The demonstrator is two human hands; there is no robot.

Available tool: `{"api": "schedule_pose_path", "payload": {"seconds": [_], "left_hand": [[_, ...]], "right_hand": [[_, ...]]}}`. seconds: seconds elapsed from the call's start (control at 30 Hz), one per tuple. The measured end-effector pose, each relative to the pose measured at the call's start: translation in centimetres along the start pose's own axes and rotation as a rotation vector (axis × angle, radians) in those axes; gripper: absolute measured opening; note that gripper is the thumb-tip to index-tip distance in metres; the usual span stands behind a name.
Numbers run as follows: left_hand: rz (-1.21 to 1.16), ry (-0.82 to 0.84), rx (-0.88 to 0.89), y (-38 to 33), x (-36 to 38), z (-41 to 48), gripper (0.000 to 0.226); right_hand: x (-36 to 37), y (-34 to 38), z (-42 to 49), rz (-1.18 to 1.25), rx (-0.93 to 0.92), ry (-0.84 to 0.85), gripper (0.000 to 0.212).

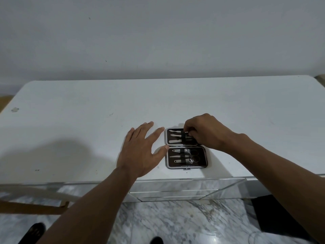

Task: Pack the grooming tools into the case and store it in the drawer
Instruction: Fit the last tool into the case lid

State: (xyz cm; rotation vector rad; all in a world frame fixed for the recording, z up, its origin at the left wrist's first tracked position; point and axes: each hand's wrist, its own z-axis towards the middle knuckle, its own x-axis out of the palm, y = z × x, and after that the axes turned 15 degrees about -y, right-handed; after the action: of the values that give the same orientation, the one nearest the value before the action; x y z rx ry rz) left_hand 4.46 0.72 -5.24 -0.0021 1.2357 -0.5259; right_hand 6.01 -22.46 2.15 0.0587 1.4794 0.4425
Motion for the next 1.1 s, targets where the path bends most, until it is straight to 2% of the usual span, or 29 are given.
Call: {"api": "schedule_pose_path", "payload": {"seconds": [0.4, 0.5, 0.63, 0.83, 0.97, 1.1], "left_hand": [[-0.006, -0.016, 0.013, 0.1, 0.1, 0.0, 0.064], [-0.008, -0.019, 0.020, 0.1, 0.1, 0.0, 0.065], [-0.002, -0.015, 0.024, 0.1, 0.0, -0.1, 0.066], [-0.047, -0.002, 0.014, 0.0, -0.3, -0.1, 0.067], [-0.053, 0.012, 0.029, 0.0, -0.6, -0.3, 0.067], [-0.029, 0.019, 0.047, 0.1, -0.6, -0.2, 0.065]], "right_hand": [[-0.7, -0.2, -1.3, -0.045, 0.095, -0.069, 0.022], [-0.8, -0.4, -2.0, -0.024, 0.181, -0.082, 0.021], [-1.1, -0.4, -3.2, 0.004, 0.327, -0.083, 0.036], [-1.0, -0.5, -4.8, 0.150, 0.549, 0.025, 0.049], [-0.8, 0.0, -5.3, 0.308, 0.633, 0.025, 0.042], [-0.4, 0.5, -5.2, 0.287, 0.612, 0.014, 0.034]]}}
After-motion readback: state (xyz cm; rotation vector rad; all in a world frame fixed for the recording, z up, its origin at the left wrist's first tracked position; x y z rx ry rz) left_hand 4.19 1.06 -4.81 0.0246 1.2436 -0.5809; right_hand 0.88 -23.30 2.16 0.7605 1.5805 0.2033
